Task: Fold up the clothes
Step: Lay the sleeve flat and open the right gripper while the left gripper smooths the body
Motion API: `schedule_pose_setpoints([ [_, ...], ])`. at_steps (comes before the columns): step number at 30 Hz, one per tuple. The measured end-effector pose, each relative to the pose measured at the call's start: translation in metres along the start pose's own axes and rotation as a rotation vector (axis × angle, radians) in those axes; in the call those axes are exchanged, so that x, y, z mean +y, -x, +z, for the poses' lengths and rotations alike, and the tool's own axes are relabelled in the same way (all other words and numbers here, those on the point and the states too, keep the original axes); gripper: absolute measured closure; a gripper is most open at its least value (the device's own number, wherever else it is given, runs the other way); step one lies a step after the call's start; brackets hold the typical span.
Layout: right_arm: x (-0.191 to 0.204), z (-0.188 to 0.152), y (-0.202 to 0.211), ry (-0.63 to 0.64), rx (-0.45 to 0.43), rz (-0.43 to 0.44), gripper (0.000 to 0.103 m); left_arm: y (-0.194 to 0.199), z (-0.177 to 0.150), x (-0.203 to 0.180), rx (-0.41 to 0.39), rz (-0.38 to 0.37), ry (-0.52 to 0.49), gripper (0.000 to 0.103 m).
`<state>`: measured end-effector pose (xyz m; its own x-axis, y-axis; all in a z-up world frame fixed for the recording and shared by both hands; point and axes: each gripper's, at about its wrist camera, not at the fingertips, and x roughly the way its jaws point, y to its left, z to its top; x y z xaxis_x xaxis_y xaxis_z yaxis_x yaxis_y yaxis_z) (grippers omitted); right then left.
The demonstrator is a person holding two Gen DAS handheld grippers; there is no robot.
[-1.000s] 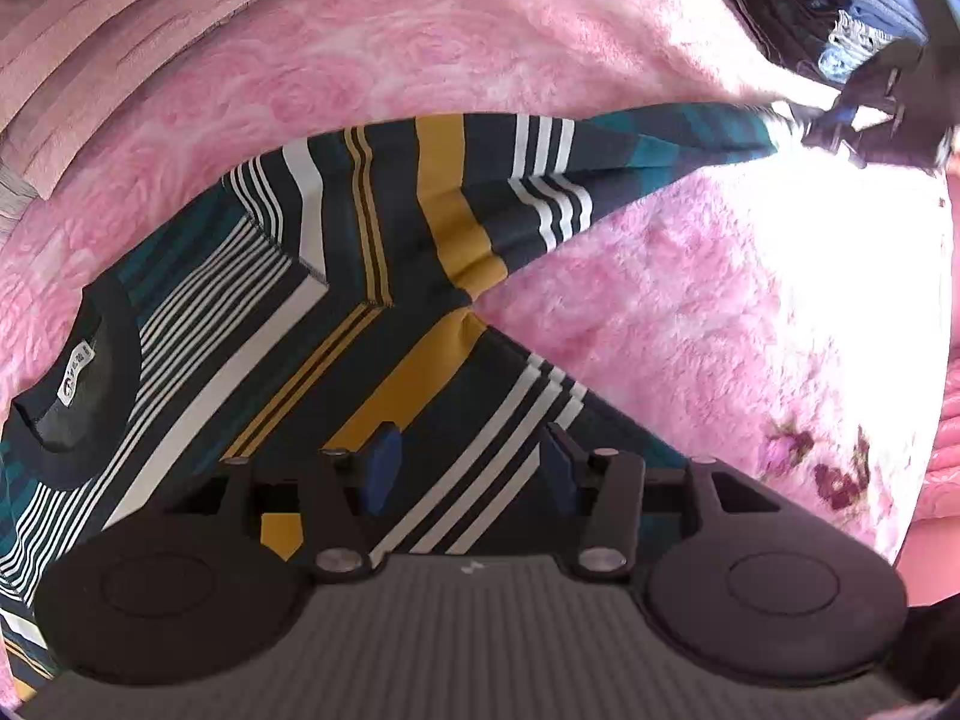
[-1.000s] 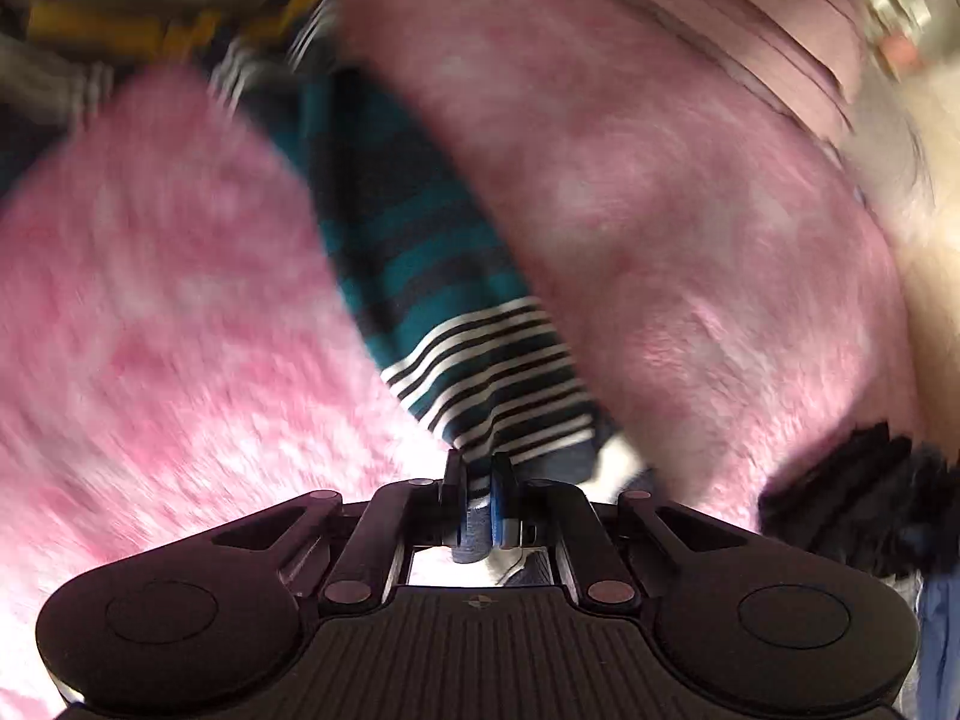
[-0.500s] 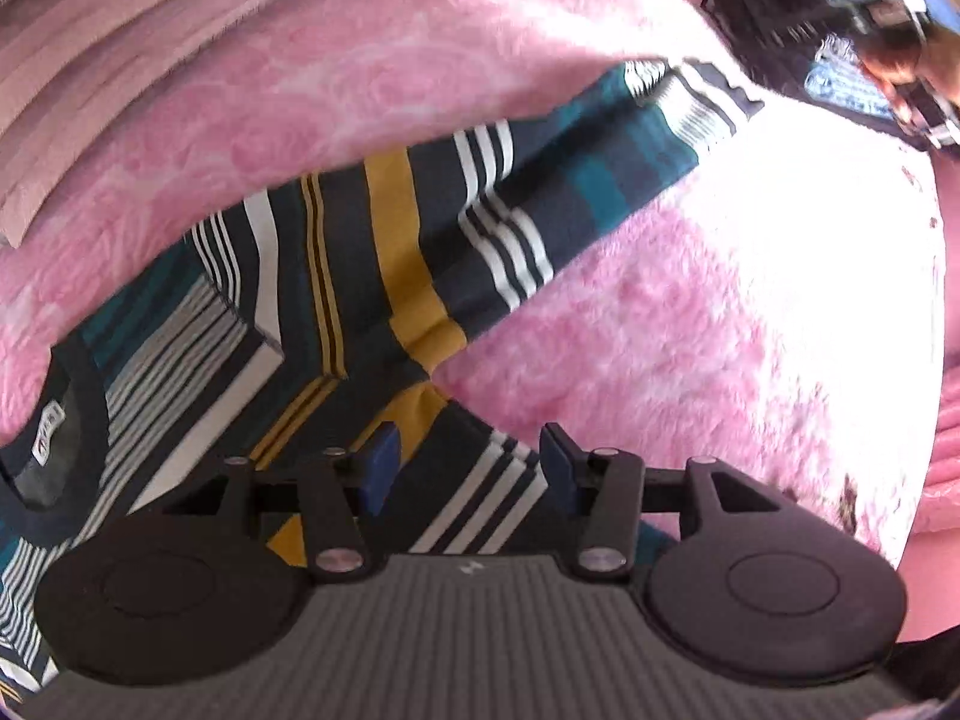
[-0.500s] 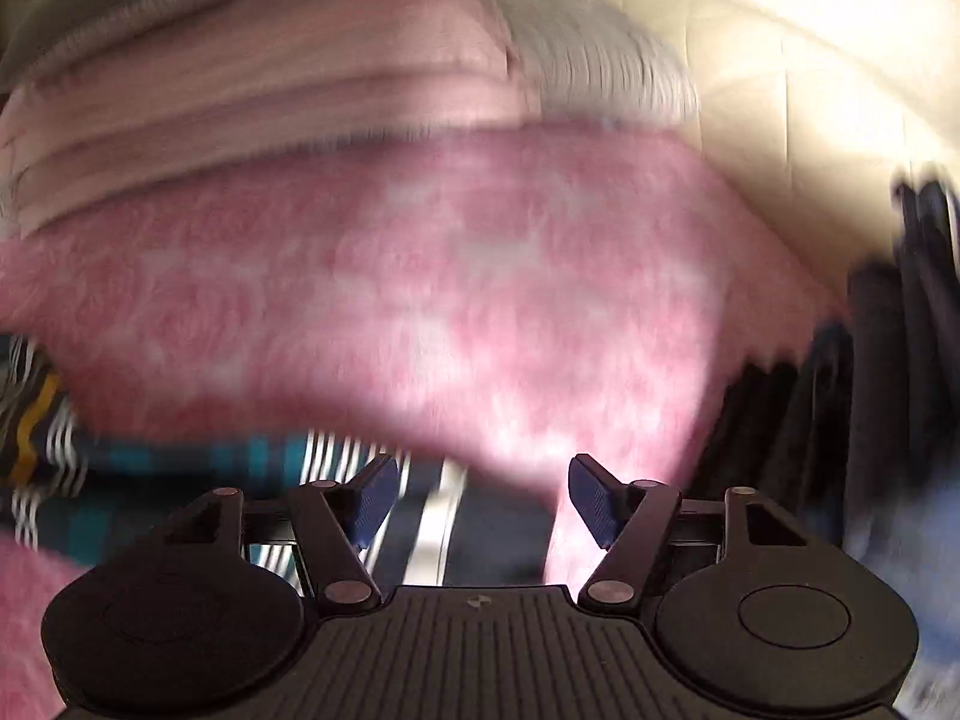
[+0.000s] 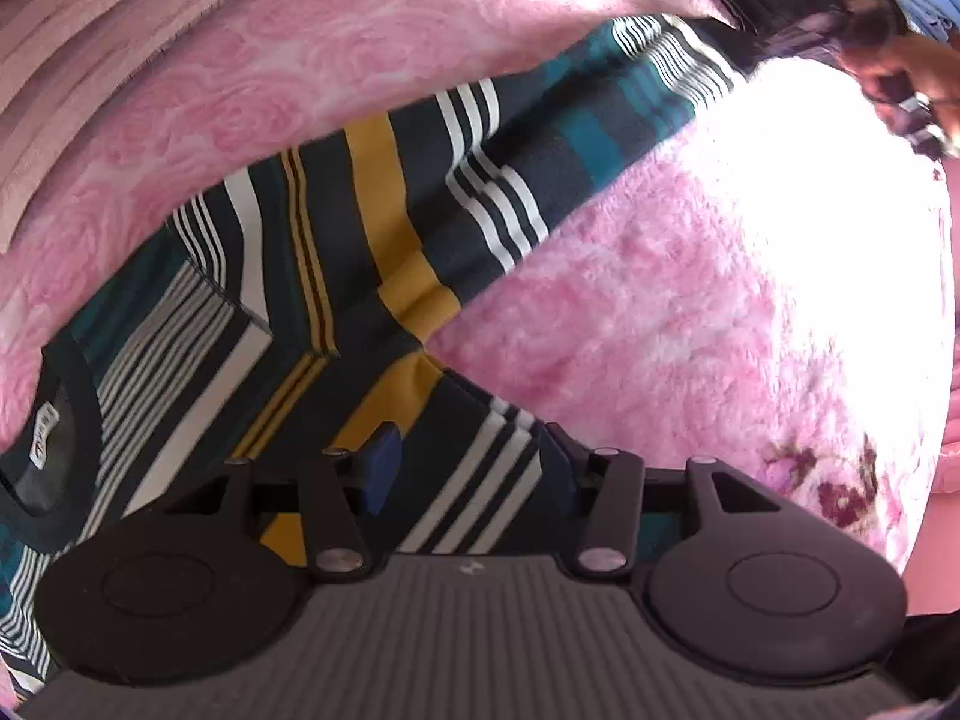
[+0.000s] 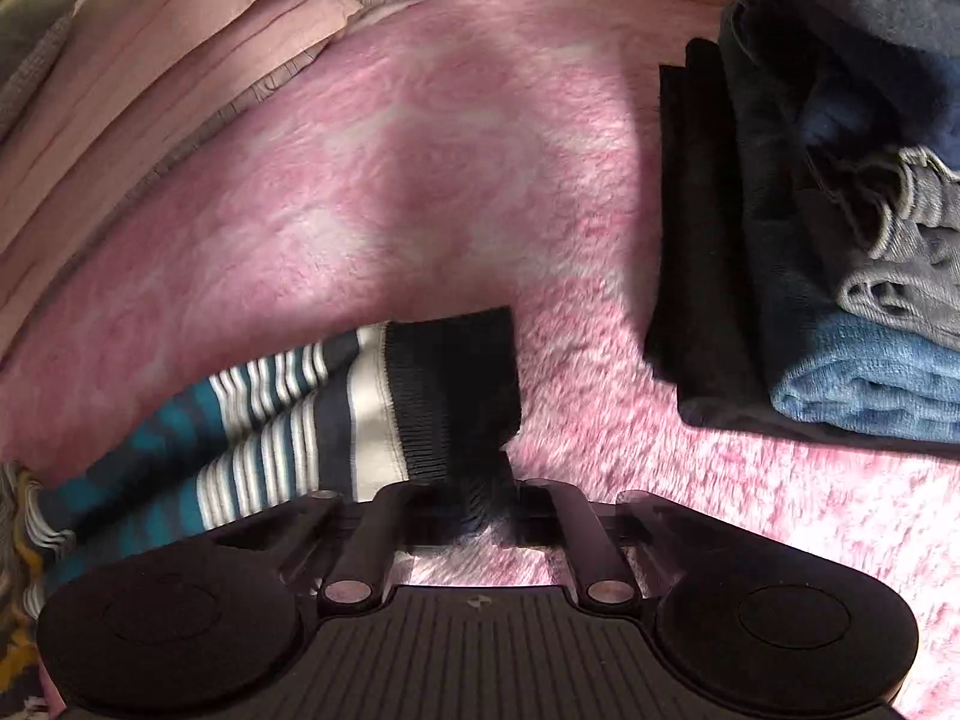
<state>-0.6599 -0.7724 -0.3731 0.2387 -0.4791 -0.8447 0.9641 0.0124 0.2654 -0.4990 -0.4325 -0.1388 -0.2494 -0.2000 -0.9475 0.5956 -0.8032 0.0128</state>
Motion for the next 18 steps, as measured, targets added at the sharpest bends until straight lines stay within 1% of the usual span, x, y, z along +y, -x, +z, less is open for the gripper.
schedule_pose_setpoints([
  [3,0.002,-0.016,0.04,0.04,-0.017,-0.058,0.099,-0.001,0.013,0.005,-0.03,-0.006,-0.004,0.056],
  [5,-0.002,-0.034,0.062,0.015,-0.005,-0.088,0.099,-0.005,0.026,0.01,-0.055,-0.014,-0.012,0.056],
  [8,-0.01,-0.063,0.071,-0.053,0.047,-0.101,0.099,-0.018,0.049,0.021,-0.09,-0.035,-0.027,0.055],
  [10,-0.011,-0.072,0.07,-0.064,0.048,-0.109,0.099,-0.029,0.067,0.033,-0.104,-0.039,-0.037,0.055],
  [12,-0.011,-0.074,0.072,-0.064,0.044,-0.124,0.099,-0.041,0.084,0.045,-0.118,-0.039,-0.031,0.055],
  [14,-0.01,-0.074,0.078,-0.085,0.04,-0.134,0.099,-0.057,0.098,0.058,-0.113,-0.037,-0.017,0.055],
  [18,-0.01,-0.063,0.08,-0.079,0.006,-0.151,0.099,-0.087,0.119,0.076,-0.121,-0.023,0.011,0.056],
])
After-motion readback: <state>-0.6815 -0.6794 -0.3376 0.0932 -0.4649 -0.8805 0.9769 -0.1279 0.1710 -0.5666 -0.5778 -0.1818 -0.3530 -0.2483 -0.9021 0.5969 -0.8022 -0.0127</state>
